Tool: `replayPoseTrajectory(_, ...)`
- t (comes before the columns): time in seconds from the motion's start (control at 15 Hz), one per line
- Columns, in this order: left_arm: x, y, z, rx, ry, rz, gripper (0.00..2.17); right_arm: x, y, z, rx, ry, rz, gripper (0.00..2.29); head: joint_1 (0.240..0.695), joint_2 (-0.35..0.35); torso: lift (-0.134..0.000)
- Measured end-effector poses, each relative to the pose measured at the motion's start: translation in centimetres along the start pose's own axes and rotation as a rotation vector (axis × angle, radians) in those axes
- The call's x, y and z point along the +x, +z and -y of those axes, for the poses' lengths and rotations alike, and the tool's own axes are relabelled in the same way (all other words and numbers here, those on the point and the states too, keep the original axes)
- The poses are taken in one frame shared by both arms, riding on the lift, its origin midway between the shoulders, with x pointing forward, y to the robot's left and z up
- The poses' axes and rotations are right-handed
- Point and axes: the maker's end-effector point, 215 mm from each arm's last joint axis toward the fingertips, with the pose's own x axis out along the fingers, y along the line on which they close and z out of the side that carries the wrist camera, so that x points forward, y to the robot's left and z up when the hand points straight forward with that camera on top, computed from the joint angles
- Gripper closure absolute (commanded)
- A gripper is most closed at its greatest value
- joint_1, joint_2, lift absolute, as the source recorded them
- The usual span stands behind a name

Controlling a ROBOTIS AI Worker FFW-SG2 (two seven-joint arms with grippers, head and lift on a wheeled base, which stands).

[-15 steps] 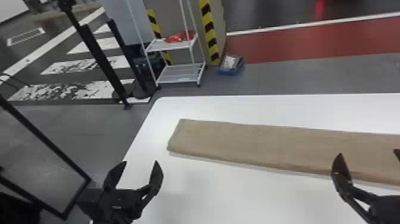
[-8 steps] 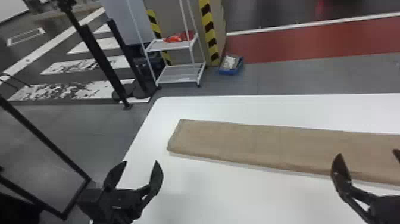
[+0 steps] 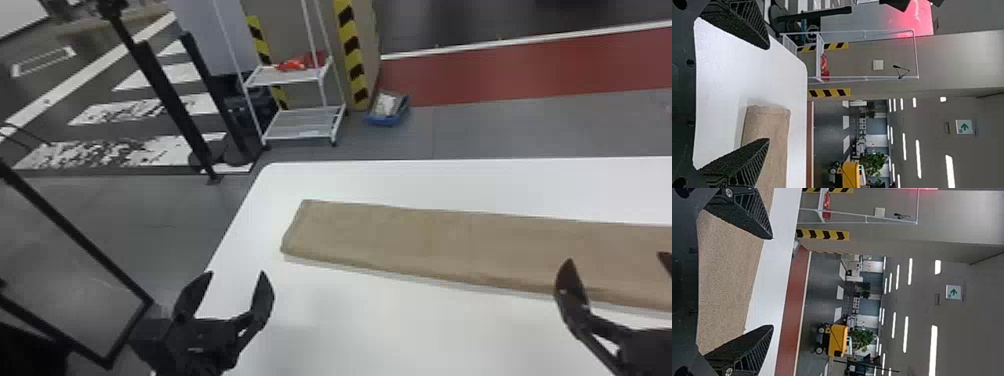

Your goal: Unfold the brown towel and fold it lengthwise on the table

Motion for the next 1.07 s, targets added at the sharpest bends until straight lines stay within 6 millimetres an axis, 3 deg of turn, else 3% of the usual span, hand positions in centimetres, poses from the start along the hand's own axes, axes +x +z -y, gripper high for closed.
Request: replayPoseTrajectory(1.07, 0.03, -0.07, -0.02, 0.003, 0.003, -0.004, 0.04, 0.1, -0.13, 0.03, 0.007, 0.0, -0.006, 0.07, 0.695, 0.35, -0.116)
